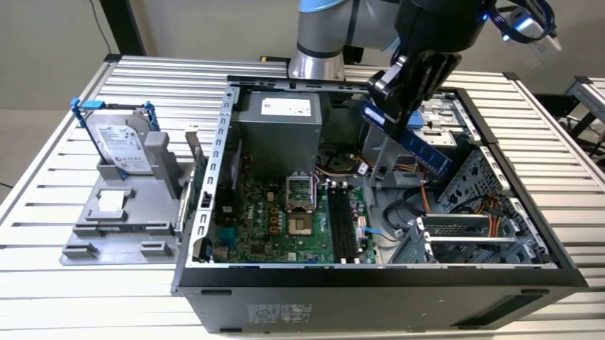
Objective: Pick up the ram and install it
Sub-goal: 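Insert the ram into the slot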
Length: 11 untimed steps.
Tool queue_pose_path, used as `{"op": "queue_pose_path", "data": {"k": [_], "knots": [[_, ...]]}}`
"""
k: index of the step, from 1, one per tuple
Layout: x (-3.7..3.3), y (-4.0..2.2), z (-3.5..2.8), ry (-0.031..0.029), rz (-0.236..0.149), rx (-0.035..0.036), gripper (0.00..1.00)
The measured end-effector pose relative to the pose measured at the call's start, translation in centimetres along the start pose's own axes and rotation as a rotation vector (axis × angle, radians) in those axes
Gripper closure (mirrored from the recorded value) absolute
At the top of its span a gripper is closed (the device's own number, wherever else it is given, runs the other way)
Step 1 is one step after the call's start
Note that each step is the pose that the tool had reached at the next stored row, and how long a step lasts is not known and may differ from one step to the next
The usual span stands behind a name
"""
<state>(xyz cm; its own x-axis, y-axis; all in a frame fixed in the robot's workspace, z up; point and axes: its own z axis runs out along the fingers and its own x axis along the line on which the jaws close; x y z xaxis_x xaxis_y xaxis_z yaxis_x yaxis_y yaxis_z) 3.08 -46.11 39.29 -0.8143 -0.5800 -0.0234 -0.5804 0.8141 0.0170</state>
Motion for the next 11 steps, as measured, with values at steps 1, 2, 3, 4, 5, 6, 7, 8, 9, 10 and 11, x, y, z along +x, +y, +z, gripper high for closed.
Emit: {"op": "queue_pose_path", "data": {"k": [1, 2, 3, 4, 5, 6, 7, 8, 9, 10, 11], "knots": [[0.00, 0.00, 0.00, -0.0001, 0.007, 0.0002, 1.00], [0.00, 0.00, 0.00, -0.0002, 0.015, 0.0003, 1.00], [0.01, 0.00, 0.00, -0.0003, 0.022, 0.0006, 1.00], [0.00, 0.00, 0.00, -0.0004, 0.029, 0.0007, 1.00], [0.01, 0.00, -0.01, -0.0005, 0.036, 0.0009, 1.00], [0.01, 0.00, -0.01, -0.0006, 0.044, 0.0011, 1.00], [0.00, 0.00, 0.00, -0.0009, 0.051, 0.0012, 1.00], [0.01, 0.00, 0.00, -0.0010, 0.058, 0.0013, 1.00], [0.01, 0.00, 0.00, -0.0011, 0.065, 0.0015, 1.00], [0.01, 0.00, 0.00, -0.0012, 0.072, 0.0017, 1.00], [0.01, 0.00, 0.00, -0.0013, 0.079, 0.0019, 1.00]]}}
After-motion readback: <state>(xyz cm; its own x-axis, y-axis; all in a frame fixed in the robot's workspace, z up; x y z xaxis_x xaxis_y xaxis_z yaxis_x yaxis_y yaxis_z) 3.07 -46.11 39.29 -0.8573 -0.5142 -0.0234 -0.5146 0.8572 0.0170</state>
